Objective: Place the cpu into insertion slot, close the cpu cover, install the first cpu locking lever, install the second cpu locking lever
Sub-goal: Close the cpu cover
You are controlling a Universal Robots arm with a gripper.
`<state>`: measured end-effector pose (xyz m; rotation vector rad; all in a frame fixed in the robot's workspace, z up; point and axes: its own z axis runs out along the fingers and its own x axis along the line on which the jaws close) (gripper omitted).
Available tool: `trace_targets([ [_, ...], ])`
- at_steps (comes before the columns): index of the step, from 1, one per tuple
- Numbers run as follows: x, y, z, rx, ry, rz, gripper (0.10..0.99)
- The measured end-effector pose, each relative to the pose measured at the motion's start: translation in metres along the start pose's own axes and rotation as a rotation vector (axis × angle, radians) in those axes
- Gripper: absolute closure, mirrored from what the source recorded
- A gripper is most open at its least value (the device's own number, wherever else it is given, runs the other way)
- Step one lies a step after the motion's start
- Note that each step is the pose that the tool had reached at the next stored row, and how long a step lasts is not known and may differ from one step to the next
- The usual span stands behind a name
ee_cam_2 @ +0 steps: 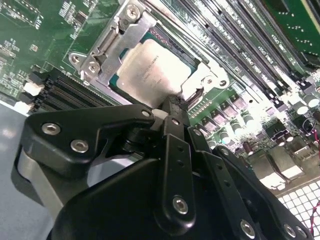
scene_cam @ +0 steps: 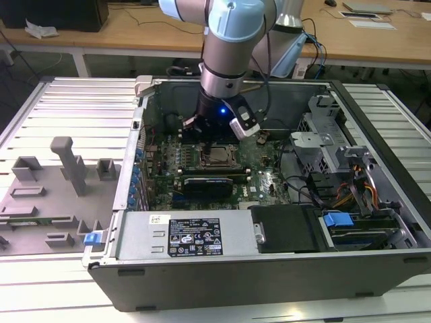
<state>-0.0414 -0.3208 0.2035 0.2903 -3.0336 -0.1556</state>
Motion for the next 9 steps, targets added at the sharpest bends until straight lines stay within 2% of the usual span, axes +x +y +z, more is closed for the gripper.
trace_targets([
  [9,-0.0035,-0.0003,-0.0028,-0.001,0.0023,0.000,0.980],
])
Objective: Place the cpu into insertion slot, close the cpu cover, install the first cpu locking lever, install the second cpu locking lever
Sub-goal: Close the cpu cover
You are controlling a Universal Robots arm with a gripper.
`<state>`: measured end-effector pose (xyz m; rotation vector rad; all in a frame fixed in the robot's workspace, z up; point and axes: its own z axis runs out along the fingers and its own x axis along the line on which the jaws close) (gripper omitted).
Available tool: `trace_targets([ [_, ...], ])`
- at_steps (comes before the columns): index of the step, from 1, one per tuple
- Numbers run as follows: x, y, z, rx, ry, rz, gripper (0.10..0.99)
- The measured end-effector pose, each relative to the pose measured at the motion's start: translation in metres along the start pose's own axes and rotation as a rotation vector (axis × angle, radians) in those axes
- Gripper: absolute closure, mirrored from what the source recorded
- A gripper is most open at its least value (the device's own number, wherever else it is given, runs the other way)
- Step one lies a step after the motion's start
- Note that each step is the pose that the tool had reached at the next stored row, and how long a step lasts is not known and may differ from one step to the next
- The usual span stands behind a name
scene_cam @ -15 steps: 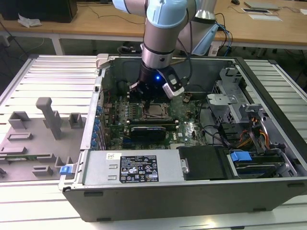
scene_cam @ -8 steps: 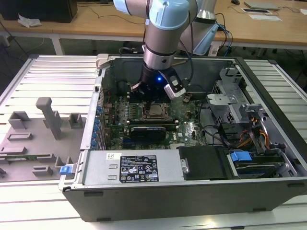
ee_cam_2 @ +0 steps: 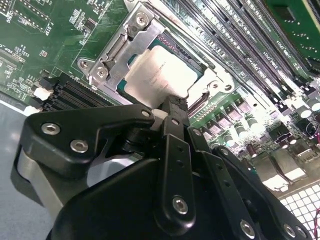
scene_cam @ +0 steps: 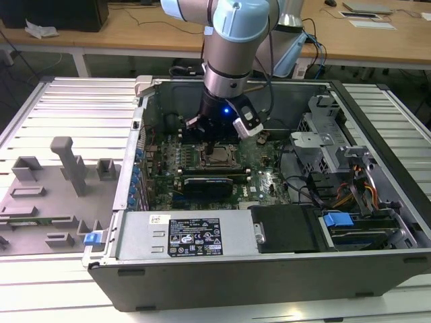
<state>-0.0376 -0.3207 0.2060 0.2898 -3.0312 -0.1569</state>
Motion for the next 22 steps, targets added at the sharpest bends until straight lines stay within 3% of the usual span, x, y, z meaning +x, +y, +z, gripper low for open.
trace_targets([
  [4,0.0005,0.0005,-0.0057,0.004,0.0016,0.001,0.980],
  [9,0.0006,0.0005,-0.0058,0.005,0.0016,0.001,0.980],
  [11,0.0007,0.0005,-0.0058,0.011,0.0022,0.002,0.980],
  [12,0.0006,0.0005,-0.0055,0.022,-0.0031,0.002,0.980],
  [13,0.0006,0.0004,-0.0054,0.026,-0.0079,0.002,0.980],
  [15,0.0005,0.0004,-0.0050,0.028,-0.0146,0.001,0.980],
  [17,0.0005,0.0004,-0.0048,0.031,-0.0356,-0.001,0.980],
  [18,0.0005,0.0004,-0.0048,0.033,-0.0505,-0.002,0.980],
  [20,0.0004,0.0004,-0.0048,0.036,-0.0684,-0.003,0.980],
  [22,-0.0008,0.0001,-0.0047,0.037,-0.0747,-0.004,0.980],
])
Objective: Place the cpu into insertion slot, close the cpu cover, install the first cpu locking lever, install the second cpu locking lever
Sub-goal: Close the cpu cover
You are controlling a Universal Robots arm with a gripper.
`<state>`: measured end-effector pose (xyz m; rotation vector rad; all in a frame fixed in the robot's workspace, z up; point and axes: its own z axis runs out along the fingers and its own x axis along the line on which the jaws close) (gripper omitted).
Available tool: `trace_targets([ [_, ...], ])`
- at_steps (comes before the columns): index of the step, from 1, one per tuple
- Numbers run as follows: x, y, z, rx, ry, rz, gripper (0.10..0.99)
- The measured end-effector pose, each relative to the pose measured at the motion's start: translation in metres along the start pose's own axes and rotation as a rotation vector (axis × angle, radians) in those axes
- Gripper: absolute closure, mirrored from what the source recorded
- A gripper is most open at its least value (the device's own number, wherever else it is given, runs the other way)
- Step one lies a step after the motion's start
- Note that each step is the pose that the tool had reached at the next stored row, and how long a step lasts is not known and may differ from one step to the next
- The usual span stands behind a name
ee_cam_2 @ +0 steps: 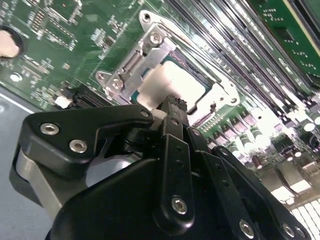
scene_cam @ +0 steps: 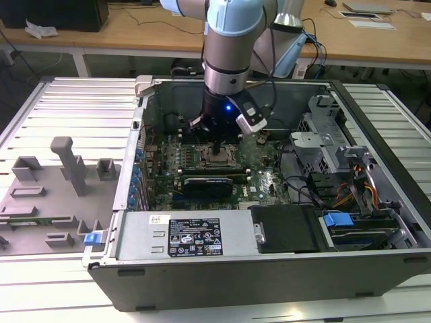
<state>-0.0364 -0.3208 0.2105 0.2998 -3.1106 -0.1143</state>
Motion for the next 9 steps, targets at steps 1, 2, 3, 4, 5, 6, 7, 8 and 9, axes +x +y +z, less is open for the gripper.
trace_targets([
  [1,-0.0019,-0.0004,0.0000,0.000,-0.0001,0.000,0.980],
  [2,-0.0039,-0.0008,0.0000,0.000,-0.0001,0.000,0.980],
  [3,-0.0084,-0.0017,0.0000,0.000,-0.0001,0.000,0.980],
  [4,-0.0110,-0.0022,0.0000,0.000,-0.0001,0.001,0.980],
  [5,-0.0123,-0.0025,0.0000,0.000,-0.0001,0.001,0.980],
  [6,-0.0134,-0.0024,0.0001,0.000,-0.0002,0.001,0.980],
  [7,-0.0136,-0.0018,0.0004,0.000,-0.0003,0.001,0.980],
  [8,-0.0137,-0.0013,0.0006,0.000,-0.0003,0.001,0.980],
  [9,-0.0139,-0.0009,0.0010,0.000,-0.0003,0.001,0.980],
])
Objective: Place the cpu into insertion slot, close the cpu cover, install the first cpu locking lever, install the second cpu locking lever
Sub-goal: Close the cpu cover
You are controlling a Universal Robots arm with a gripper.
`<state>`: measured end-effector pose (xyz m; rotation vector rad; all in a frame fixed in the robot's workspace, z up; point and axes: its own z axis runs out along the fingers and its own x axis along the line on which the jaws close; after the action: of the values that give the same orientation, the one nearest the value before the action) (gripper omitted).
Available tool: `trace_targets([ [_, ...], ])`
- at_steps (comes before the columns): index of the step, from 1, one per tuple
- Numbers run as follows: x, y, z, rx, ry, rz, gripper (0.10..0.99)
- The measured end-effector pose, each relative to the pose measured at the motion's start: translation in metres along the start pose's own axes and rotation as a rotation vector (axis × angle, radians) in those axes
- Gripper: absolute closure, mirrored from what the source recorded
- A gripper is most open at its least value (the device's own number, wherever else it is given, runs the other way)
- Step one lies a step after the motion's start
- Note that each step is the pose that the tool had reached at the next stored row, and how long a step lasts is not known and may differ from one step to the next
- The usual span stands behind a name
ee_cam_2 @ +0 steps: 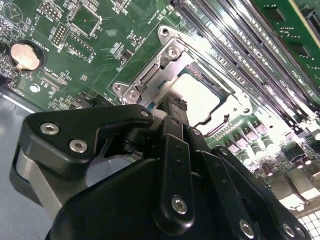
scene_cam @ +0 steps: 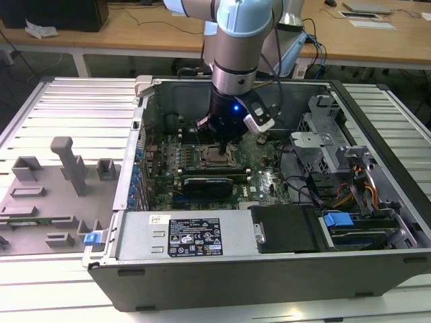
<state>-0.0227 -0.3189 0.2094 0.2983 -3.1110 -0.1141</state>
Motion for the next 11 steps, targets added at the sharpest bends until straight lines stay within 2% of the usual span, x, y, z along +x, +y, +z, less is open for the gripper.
trace_targets([
  [11,-0.0037,-0.0004,0.0059,0.003,0.0007,0.000,0.980],
])
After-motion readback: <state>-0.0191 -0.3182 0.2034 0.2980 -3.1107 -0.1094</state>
